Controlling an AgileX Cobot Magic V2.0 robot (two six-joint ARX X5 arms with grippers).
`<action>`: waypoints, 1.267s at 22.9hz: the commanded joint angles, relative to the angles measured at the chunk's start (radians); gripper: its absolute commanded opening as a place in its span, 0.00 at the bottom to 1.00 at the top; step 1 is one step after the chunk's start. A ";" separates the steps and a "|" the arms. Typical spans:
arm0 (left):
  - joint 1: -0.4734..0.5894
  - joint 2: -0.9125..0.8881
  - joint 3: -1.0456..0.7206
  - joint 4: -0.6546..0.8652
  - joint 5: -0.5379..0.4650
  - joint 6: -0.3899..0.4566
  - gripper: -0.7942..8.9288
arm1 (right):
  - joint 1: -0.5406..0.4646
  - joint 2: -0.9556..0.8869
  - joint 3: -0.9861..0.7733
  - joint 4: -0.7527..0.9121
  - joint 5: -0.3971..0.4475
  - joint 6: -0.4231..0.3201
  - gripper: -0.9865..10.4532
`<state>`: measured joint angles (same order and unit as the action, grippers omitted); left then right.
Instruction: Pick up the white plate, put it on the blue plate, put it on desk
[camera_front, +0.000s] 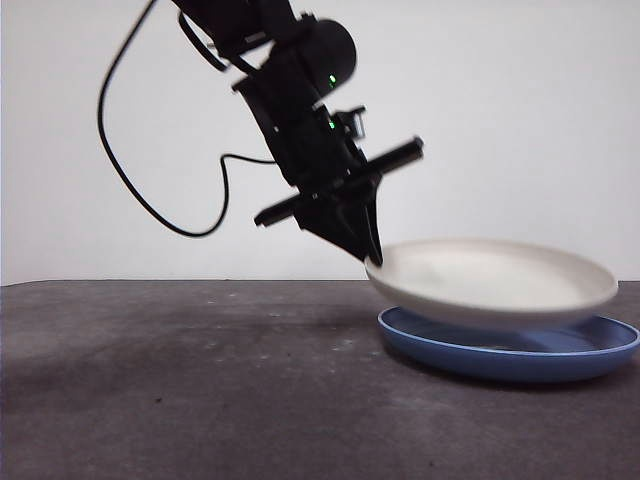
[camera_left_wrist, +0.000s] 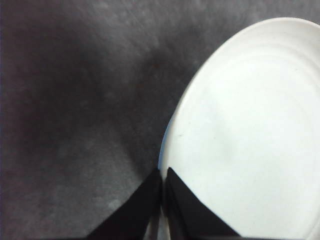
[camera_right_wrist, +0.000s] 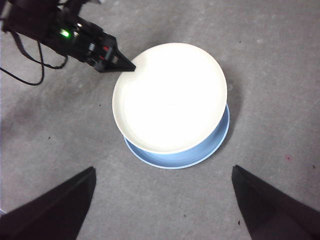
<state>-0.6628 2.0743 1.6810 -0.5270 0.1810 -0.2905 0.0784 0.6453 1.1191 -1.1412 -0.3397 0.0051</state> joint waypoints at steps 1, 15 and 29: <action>-0.015 0.040 0.032 0.007 -0.005 -0.010 0.09 | 0.003 0.005 0.019 0.006 0.001 0.010 0.47; -0.045 0.084 0.035 -0.008 -0.005 0.002 0.38 | 0.003 0.005 0.019 0.002 0.001 0.010 0.47; 0.005 -0.191 0.144 -0.192 -0.005 0.099 0.41 | 0.003 0.006 0.018 -0.013 0.055 0.010 0.47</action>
<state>-0.6556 1.8774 1.7943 -0.7181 0.1783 -0.2169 0.0784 0.6456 1.1191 -1.1618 -0.2867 0.0055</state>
